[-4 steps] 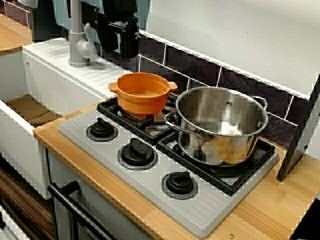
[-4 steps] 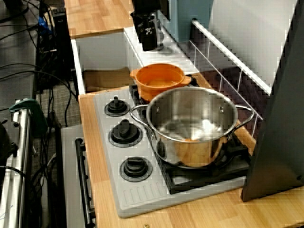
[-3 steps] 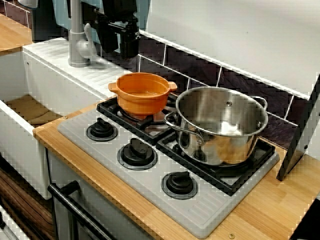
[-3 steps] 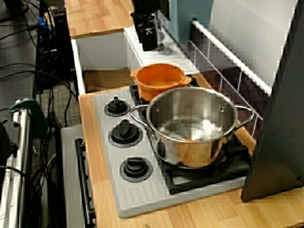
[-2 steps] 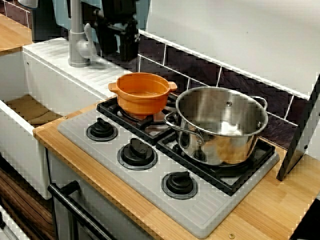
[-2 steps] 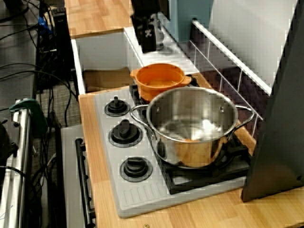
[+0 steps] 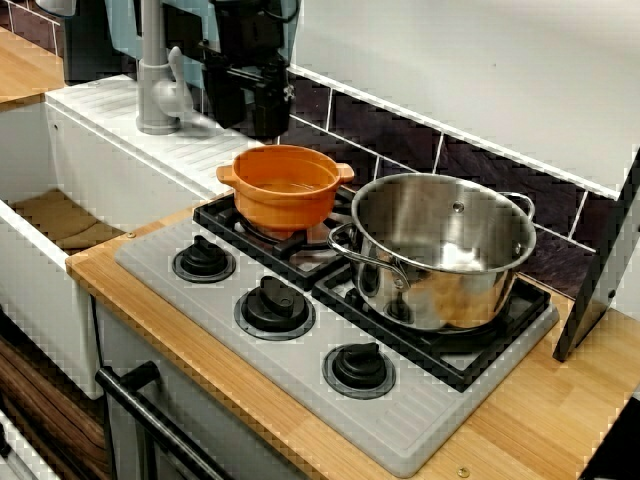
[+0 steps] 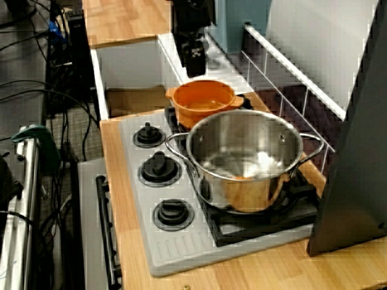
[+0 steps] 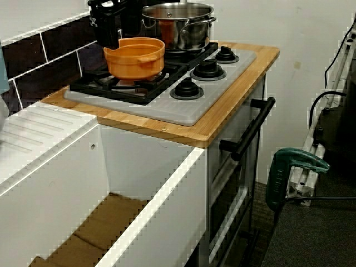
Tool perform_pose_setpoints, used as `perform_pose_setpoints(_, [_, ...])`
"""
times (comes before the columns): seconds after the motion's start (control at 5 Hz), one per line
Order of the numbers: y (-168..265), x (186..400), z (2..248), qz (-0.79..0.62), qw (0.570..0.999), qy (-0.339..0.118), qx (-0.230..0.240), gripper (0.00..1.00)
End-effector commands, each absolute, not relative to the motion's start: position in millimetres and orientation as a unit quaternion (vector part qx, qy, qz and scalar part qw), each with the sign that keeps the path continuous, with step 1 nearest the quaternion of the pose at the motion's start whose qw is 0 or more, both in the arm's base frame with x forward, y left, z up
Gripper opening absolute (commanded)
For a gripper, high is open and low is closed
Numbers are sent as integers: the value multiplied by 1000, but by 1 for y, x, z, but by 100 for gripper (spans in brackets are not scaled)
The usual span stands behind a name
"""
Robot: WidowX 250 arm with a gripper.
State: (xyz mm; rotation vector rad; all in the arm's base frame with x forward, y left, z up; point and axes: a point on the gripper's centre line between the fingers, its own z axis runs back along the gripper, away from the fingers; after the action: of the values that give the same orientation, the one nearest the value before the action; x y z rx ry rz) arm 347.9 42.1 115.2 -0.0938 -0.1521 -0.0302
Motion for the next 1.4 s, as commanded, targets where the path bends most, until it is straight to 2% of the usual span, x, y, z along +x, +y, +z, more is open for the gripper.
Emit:
perform_pose_setpoints(0.0, [39, 365, 99, -15, 996, -87, -24, 100])
perform_pose_setpoints(0.2, [40, 371, 89, -33, 997, -63, -12, 100])
perform_pose_setpoints(0.4, [41, 370, 78, -61, 997, -49, -22, 0])
perform_pose_setpoints(0.6, [43, 368, 80, -69, 997, -42, -18, 0])
perform_pose_setpoints(0.8, [47, 367, 92, -67, 997, -34, -31, 0])
perform_pose_setpoints(1.2, [55, 359, 131, -62, 995, -36, -68, 0])
